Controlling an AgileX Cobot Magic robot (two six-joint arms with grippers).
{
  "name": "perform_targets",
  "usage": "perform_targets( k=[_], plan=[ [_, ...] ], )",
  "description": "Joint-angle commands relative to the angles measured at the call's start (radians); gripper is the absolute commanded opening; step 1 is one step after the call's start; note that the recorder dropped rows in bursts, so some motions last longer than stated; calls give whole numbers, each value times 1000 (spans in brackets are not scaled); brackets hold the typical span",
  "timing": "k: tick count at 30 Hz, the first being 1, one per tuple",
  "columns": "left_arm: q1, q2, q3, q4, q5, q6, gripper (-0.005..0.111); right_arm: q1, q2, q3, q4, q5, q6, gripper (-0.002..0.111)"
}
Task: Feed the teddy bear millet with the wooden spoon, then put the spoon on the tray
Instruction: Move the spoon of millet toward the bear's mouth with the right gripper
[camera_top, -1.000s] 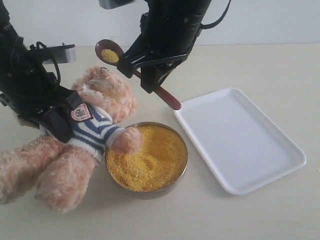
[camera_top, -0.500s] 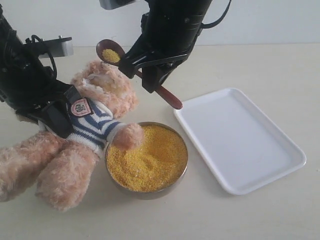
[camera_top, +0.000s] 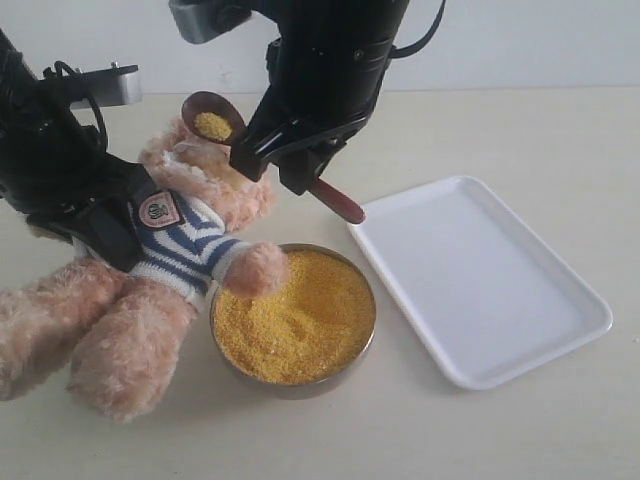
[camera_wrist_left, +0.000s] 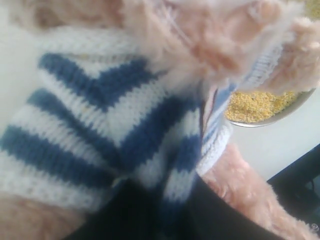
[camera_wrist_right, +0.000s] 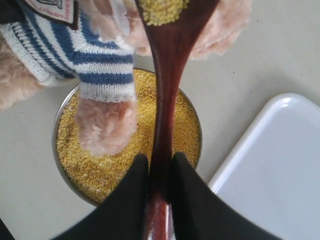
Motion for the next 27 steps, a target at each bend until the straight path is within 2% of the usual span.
perform_targets(
  k=[1,27],
  plan=[
    [-1,-11,-4,-14,3,12,4,5,-3,-7,-11,-1,14,0],
    [-1,-11,-4,-22,3,12,4,5,2,-7,34,-21,13,0]
  ],
)
